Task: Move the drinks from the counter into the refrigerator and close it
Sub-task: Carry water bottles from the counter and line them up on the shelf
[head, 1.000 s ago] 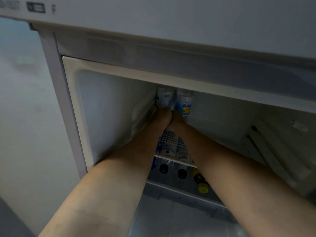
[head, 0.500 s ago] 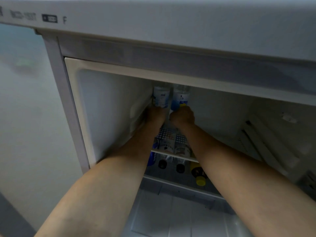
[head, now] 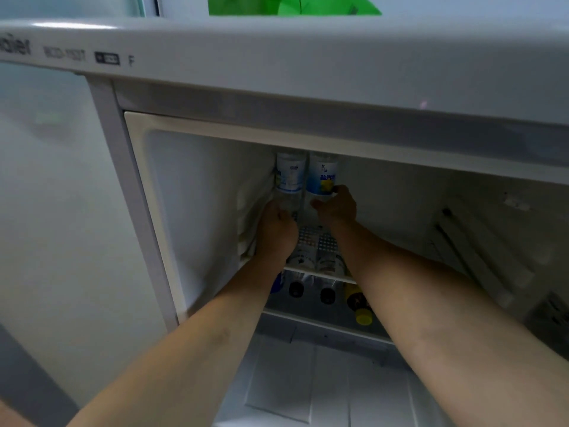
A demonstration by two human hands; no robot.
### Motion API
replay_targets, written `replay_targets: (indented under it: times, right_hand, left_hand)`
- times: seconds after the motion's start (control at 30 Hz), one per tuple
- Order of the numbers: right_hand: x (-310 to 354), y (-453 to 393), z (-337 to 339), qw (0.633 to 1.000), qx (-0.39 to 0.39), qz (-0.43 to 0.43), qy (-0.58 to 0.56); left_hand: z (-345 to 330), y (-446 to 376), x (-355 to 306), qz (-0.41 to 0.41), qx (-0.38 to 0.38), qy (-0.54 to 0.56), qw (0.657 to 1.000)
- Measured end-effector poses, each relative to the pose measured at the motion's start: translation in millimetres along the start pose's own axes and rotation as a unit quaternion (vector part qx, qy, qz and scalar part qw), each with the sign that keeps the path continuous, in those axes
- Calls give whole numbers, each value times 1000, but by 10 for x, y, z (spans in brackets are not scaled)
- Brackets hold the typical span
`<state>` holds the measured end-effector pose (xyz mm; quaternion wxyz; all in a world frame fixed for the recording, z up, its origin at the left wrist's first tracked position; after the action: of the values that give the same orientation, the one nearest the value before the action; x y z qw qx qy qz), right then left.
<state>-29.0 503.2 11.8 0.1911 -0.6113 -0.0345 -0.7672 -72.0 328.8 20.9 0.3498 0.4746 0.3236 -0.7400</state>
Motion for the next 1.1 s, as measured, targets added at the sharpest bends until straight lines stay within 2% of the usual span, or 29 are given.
replay_targets:
  times: [0.27, 0.37, 0.43, 0.57, 0.67, 0.77, 0.9, 1.1]
  right_hand:
    - [18, 98, 102, 998, 31, -29, 39]
    - [48, 285, 234, 998, 9, -39, 48]
    - [99, 483, 330, 999, -17, -24, 29]
    - [238, 1034, 555, 996, -89, 16, -20]
    - [277, 1528, 746, 988, -132, 64, -38]
    - [181, 2077, 977, 983, -148, 69, -80]
    - [-113, 2756, 1283, 983, -143, 19, -111]
    - [-551, 3688, 1728, 975, -165, -70, -128]
  left_hand:
    - [191, 275, 42, -40, 26, 16, 999]
    - [281, 440, 70, -48, 78, 42, 995]
    - [333, 580, 86, -14, 107, 93, 990]
    - [465, 869, 224, 51, 91, 127, 986]
    - [527, 1112, 413, 12, 83, 105, 991]
    - [540, 1402, 611, -21, 86, 92, 992]
    - [471, 1800, 846, -66, 114, 59, 990]
    - [303, 2355, 830, -166, 169, 16, 972]
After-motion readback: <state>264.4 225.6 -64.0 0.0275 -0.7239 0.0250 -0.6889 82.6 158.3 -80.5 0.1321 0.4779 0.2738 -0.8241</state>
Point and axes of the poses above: each hand's wrist, its own y-axis away from the middle knuckle, its own z-axis out of the back of the hand, x = y × z, the point moved 3 cm from there along -y, towards the middle knuckle, and after that the axes turned 13 degrees about -y, right-handed, at the moved point
